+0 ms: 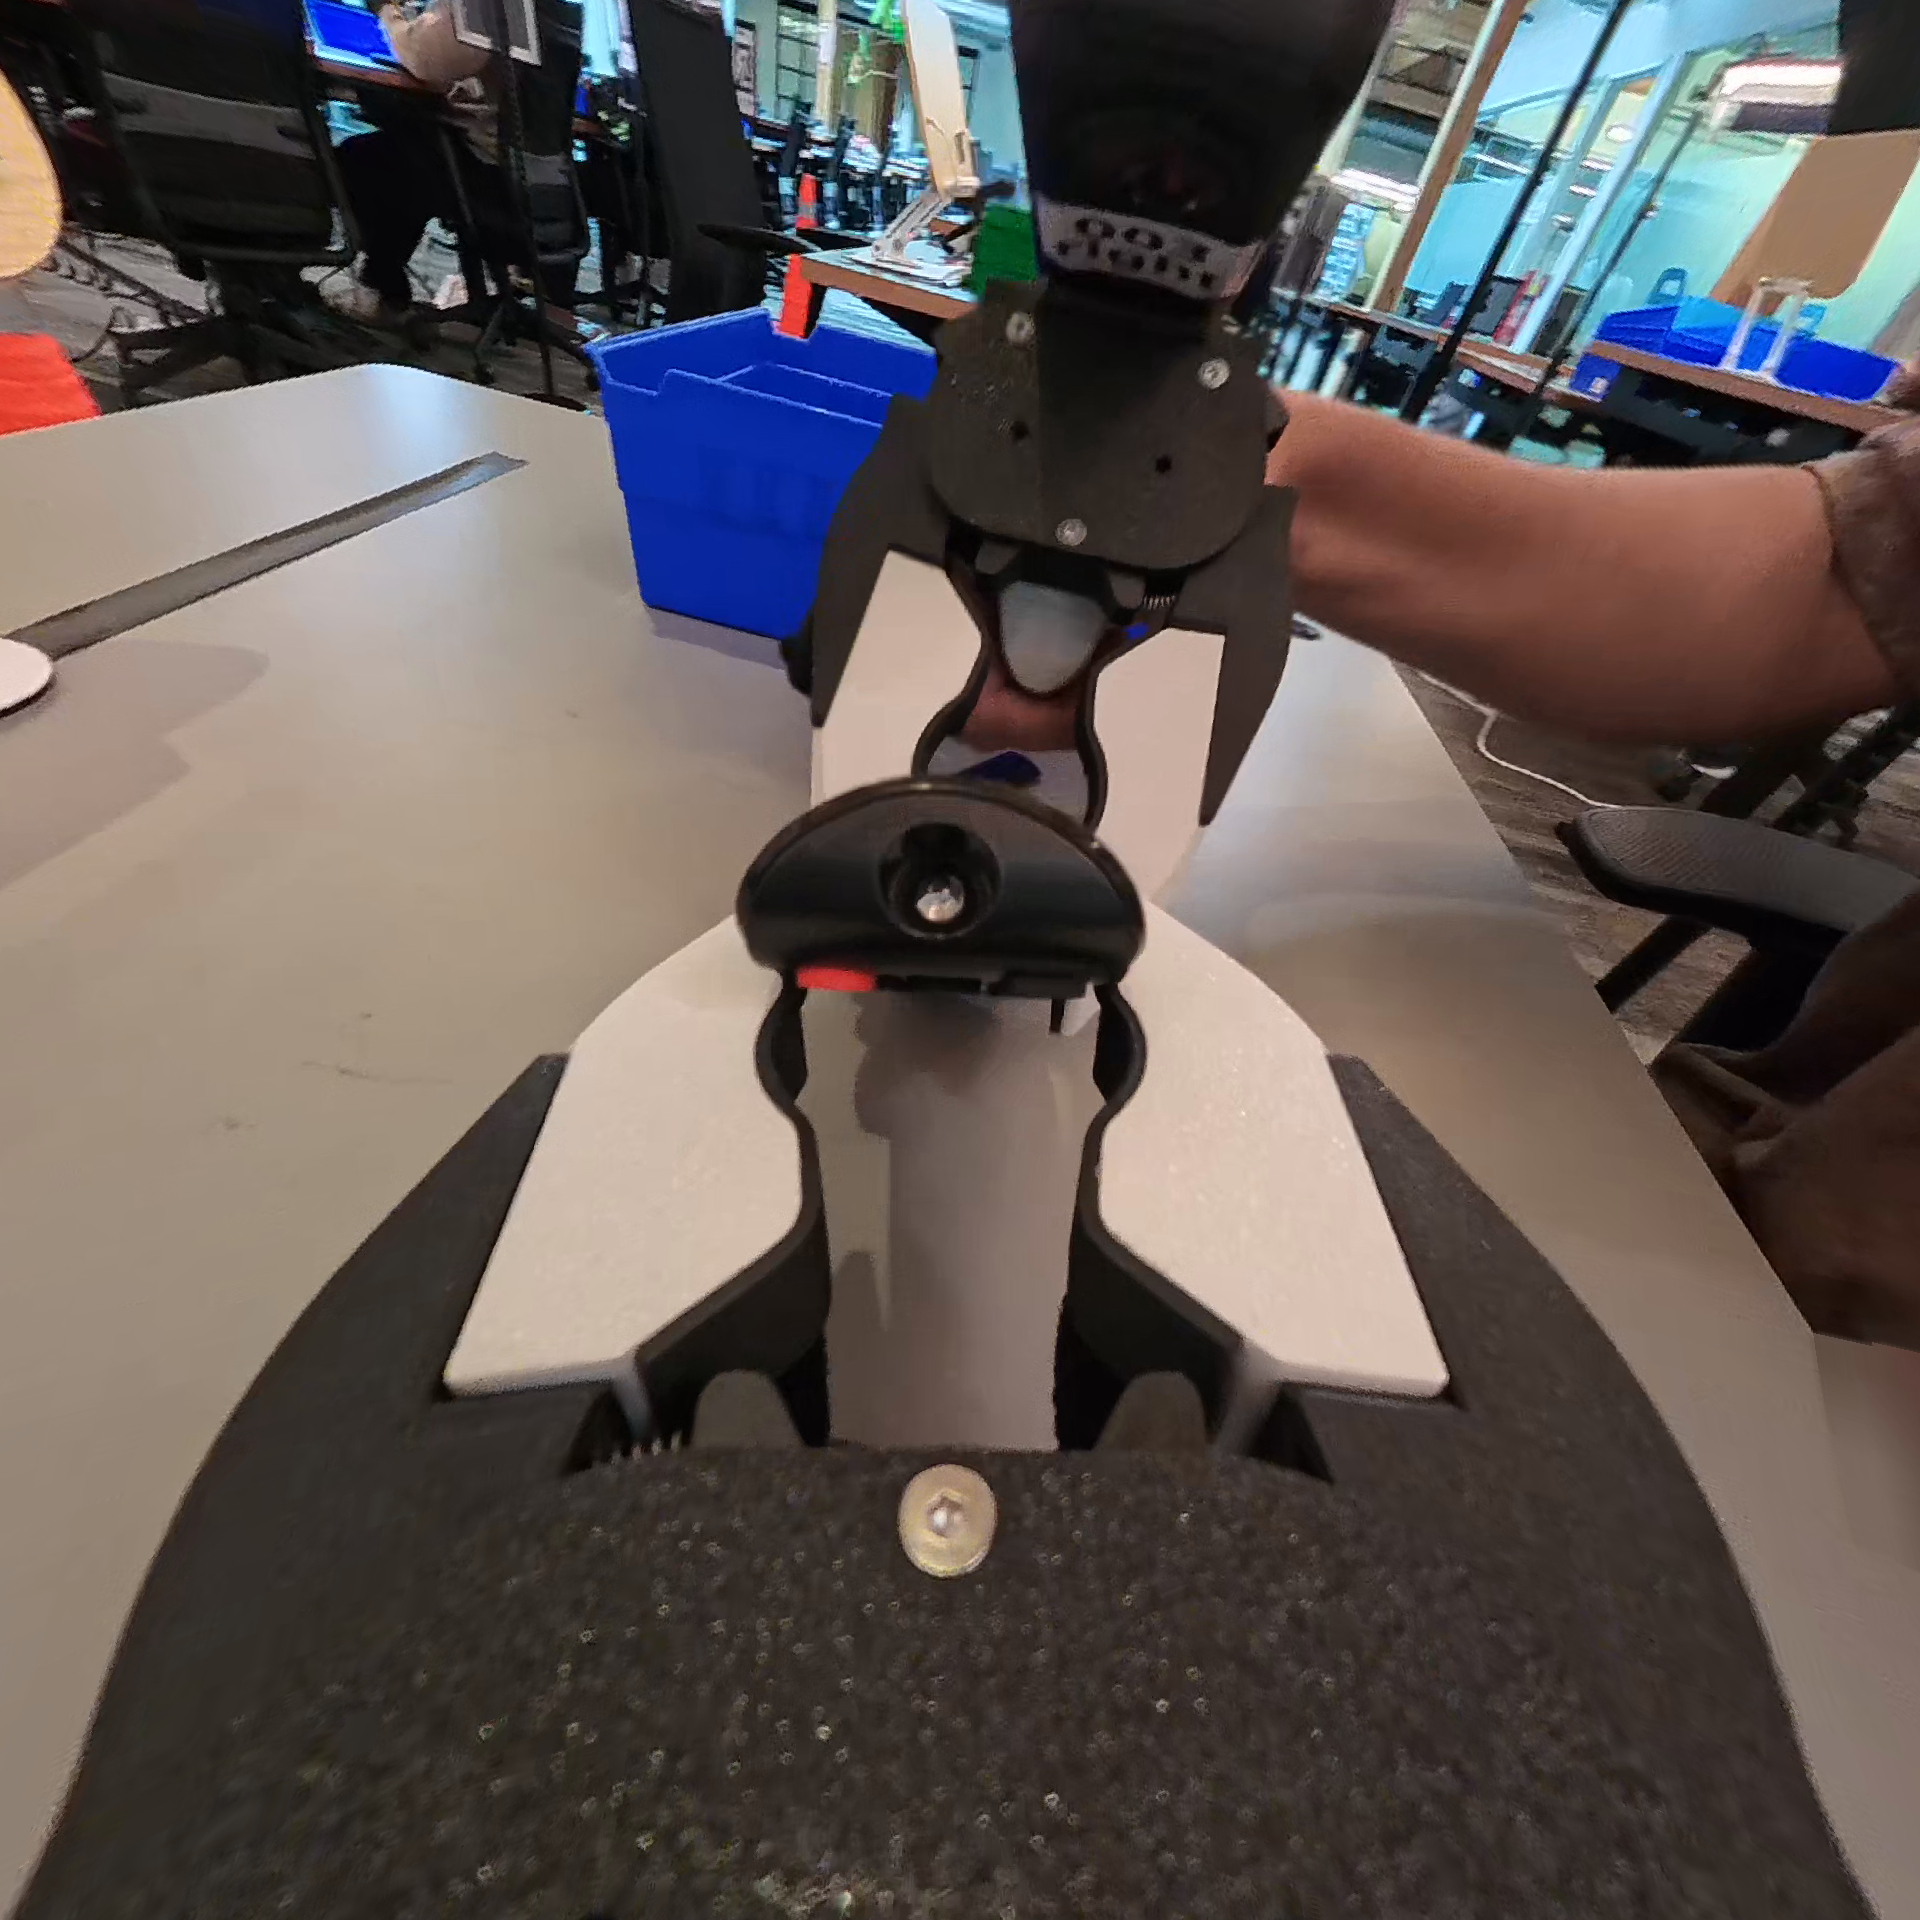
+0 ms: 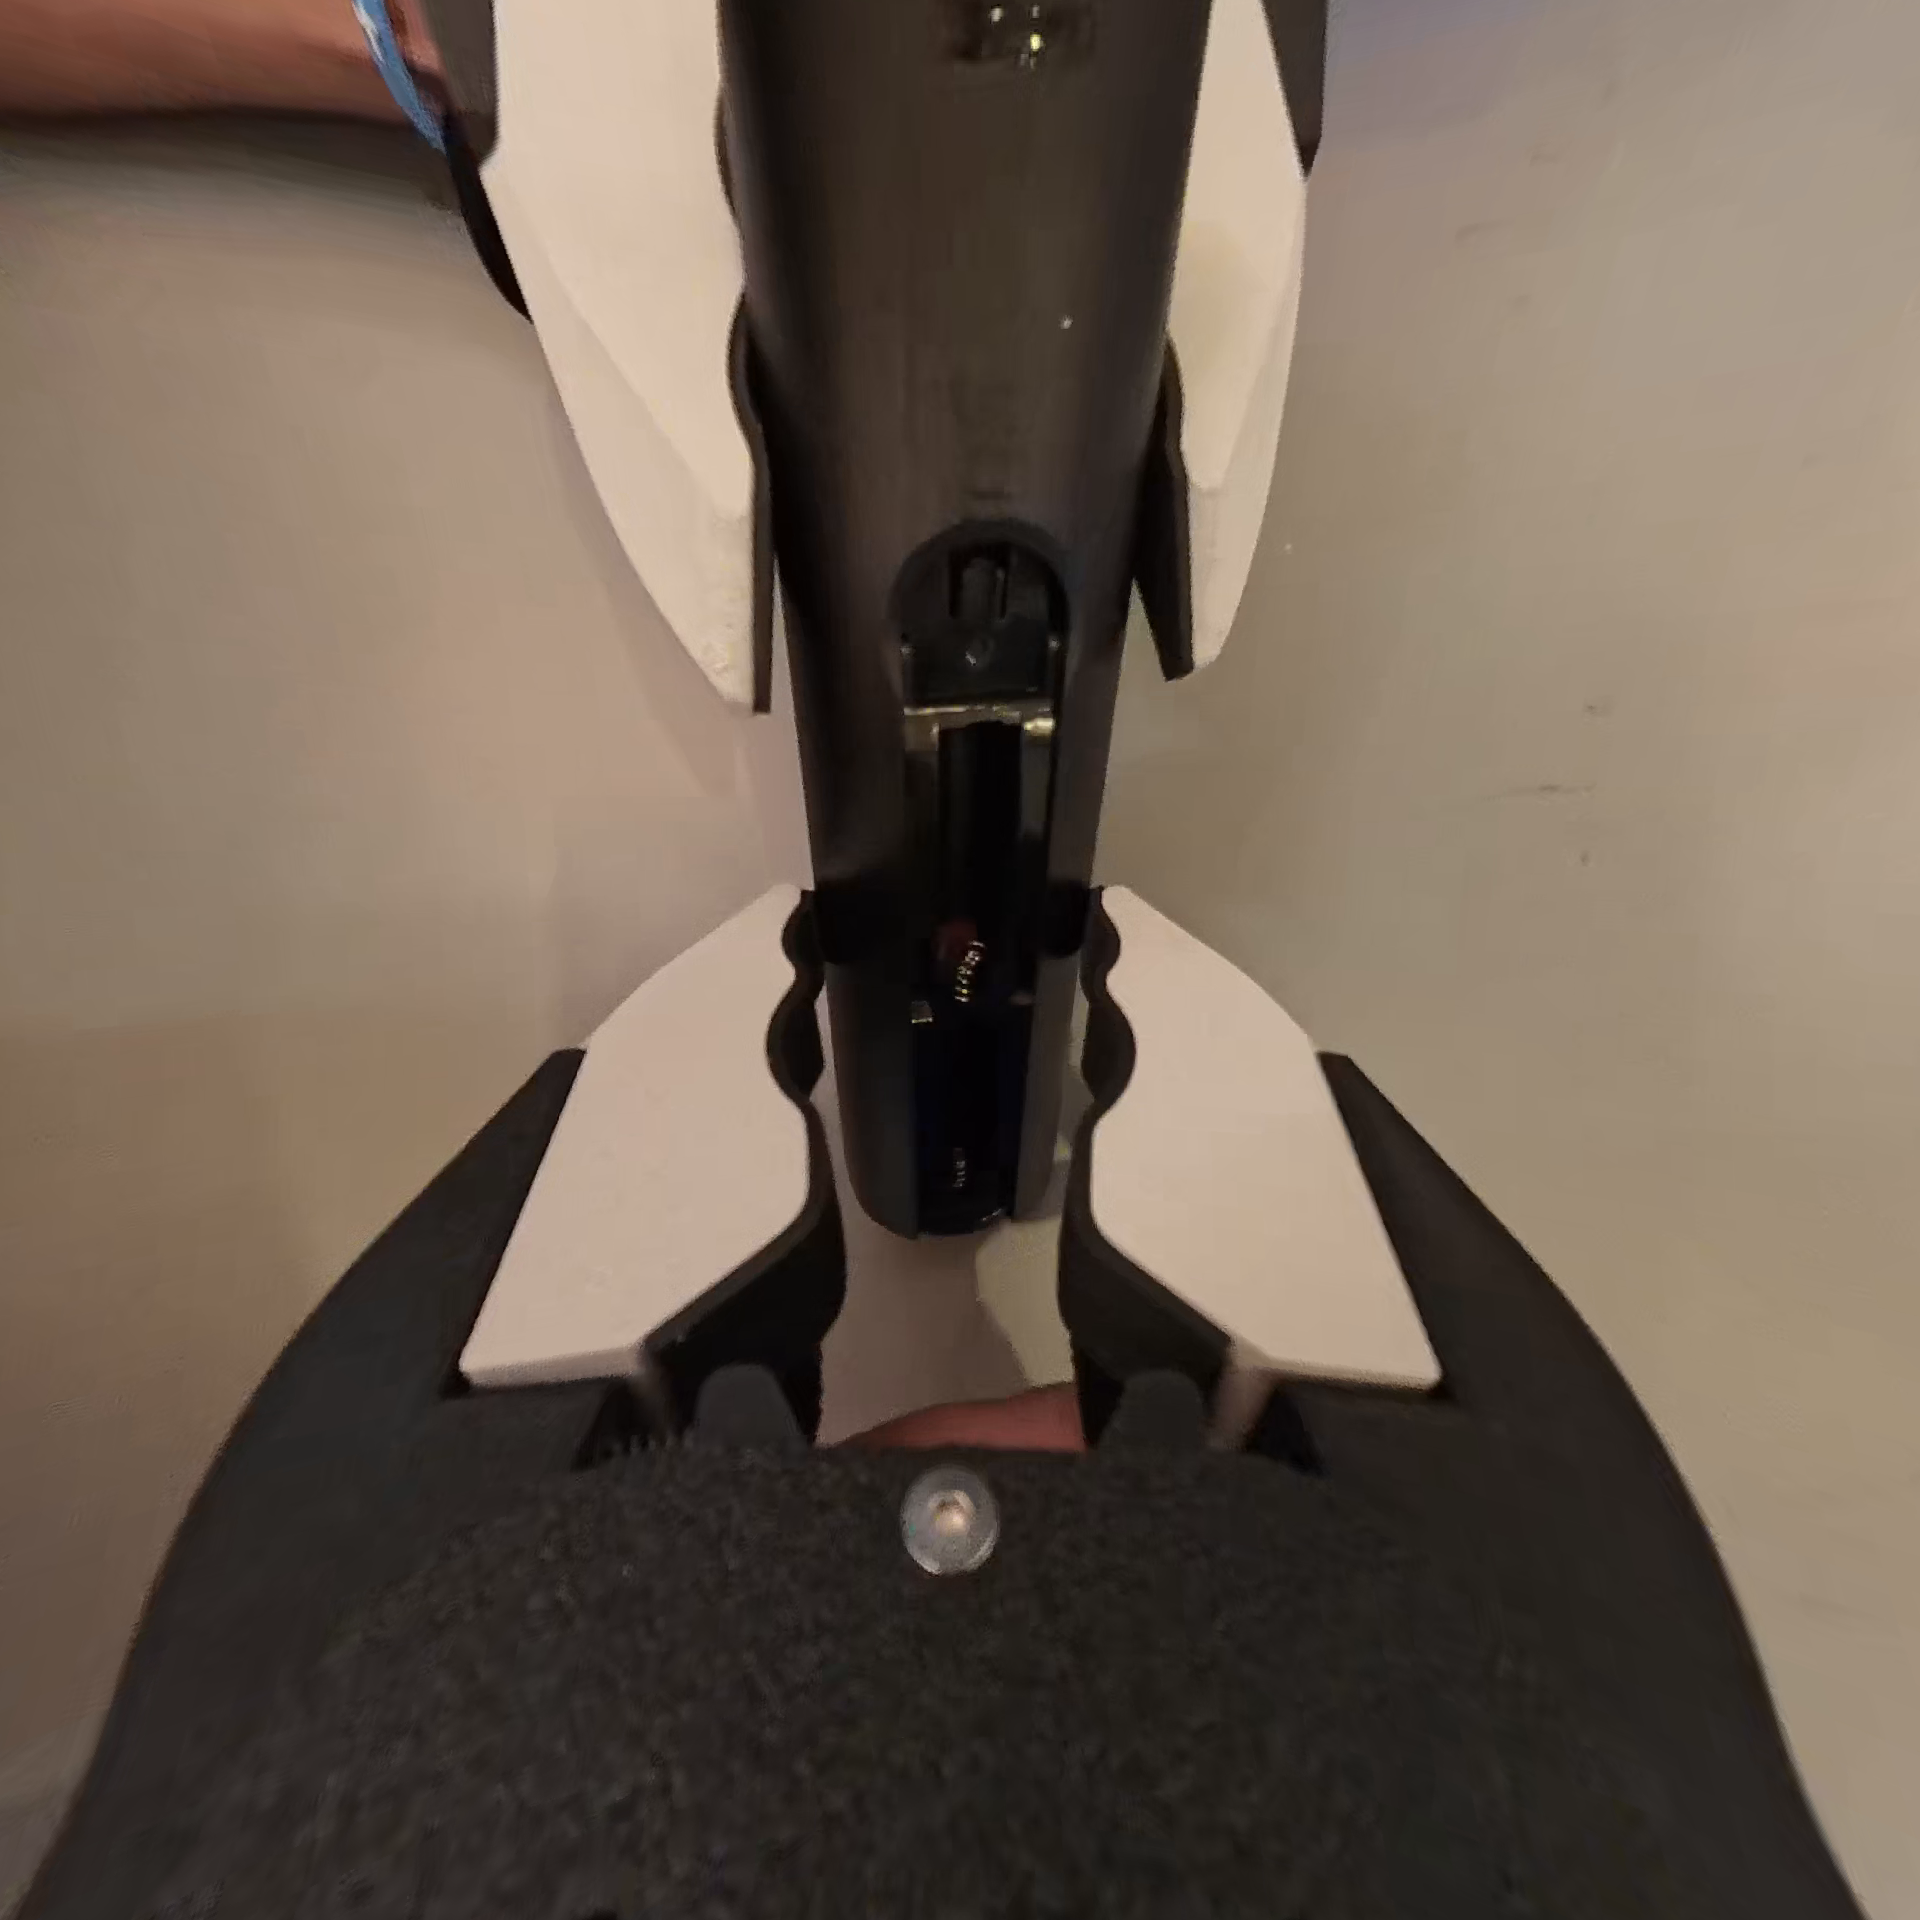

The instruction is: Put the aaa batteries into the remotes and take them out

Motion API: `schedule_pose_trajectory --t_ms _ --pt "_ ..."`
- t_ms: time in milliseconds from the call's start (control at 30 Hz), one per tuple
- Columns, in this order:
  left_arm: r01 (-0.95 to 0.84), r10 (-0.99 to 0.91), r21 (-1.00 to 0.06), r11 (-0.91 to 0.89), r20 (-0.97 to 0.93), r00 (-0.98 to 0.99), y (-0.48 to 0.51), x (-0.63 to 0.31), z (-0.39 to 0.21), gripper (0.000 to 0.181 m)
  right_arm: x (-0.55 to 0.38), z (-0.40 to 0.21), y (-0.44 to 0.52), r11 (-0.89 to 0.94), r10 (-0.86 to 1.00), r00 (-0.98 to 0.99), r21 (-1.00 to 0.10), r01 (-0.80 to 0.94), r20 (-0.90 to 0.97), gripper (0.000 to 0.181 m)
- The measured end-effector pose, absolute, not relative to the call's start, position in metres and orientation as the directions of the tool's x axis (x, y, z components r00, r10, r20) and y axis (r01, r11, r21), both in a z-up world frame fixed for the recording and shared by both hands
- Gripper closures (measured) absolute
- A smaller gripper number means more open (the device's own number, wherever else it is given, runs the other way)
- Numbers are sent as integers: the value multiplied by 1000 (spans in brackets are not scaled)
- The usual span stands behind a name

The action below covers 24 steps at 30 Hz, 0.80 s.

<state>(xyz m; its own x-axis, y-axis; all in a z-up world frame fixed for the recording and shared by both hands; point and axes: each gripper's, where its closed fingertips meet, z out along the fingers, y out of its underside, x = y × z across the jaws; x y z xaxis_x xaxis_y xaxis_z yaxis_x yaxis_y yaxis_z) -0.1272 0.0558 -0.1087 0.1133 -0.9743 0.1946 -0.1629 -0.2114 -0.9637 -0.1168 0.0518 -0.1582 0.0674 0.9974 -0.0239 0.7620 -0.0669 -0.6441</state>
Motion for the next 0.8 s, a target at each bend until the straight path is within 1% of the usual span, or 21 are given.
schedule_pose_trajectory --t_ms 33,100,200,267,300,367,467,500,600,667,733,800 --pt "-155 -970 -963 -222 201 137 57 -128 -108 125 -115 -157 53 -57 998 62 -624 779 -14 134" --pt "-123 -944 -955 -271 239 226 62 -135 -106 105 -108 -156 57 -39 998 56 -574 818 11 134" --pt "-118 -877 -929 -351 282 388 64 -153 -111 96 -94 -163 69 4 995 40 -447 895 90 134" --pt "-110 -824 -915 -388 291 487 57 -164 -118 99 -93 -170 69 35 994 6 -366 930 110 134" --pt "-127 -804 -910 -394 274 528 51 -169 -123 96 -96 -173 66 45 995 -12 -338 940 97 134" --pt "-179 -757 -898 -402 216 617 41 -181 -133 97 -104 -181 63 56 995 -31 -288 956 90 134" --pt "-229 -704 -856 -464 200 681 21 -193 -146 98 -110 -193 64 68 992 -42 -224 972 119 134" --pt "-232 -693 -850 -474 197 693 14 -196 -149 99 -112 -195 63 67 992 -41 -222 973 120 134" --pt "-236 -657 -834 -500 188 730 -1 -206 -156 101 -121 -195 60 48 992 -13 -268 962 129 134" --pt "-212 -648 -832 -513 213 731 -11 -207 -154 105 -120 -188 64 24 984 33 -318 948 175 122" --pt "-181 -652 -834 -521 252 716 -26 -207 -141 105 -115 -173 59 -24 975 115 -427 904 188 121" --pt "-146 -656 -844 -515 279 701 -41 -211 -119 111 -108 -152 53 -68 948 234 -583 809 215 121"
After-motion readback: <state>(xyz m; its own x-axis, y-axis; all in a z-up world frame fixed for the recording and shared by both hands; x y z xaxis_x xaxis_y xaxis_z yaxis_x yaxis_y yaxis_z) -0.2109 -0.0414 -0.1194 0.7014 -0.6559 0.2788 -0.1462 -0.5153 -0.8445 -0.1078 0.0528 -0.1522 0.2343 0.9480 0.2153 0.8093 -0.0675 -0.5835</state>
